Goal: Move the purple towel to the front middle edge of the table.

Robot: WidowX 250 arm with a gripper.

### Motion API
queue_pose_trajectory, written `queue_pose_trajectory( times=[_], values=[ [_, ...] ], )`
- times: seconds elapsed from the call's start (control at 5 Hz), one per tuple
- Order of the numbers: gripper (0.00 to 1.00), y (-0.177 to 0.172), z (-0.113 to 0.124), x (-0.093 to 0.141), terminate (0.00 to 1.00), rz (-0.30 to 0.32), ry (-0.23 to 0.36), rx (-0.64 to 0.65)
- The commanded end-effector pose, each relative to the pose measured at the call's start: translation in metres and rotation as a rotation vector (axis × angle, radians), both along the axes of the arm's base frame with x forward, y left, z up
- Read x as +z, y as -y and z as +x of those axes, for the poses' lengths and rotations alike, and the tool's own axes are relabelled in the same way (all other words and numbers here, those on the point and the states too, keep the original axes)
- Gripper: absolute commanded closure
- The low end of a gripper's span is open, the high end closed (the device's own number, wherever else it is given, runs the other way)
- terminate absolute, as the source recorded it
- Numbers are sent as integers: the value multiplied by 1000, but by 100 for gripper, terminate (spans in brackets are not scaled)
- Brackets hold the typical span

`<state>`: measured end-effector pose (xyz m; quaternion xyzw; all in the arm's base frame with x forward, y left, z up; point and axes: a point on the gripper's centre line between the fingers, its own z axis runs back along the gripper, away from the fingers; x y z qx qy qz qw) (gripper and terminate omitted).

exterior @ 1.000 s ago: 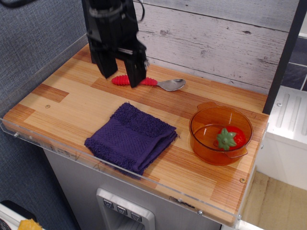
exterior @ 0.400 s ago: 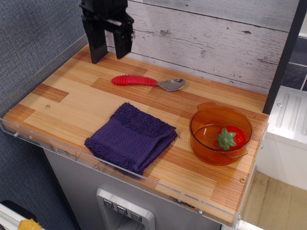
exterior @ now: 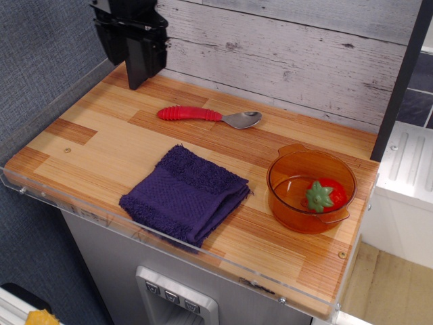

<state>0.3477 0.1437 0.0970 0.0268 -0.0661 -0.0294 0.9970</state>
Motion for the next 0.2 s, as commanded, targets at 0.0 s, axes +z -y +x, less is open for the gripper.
queue_pose_trajectory(
  times=[0.0],
  values=[
    [0,-2,-1,24,100,19,49,5]
  ],
)
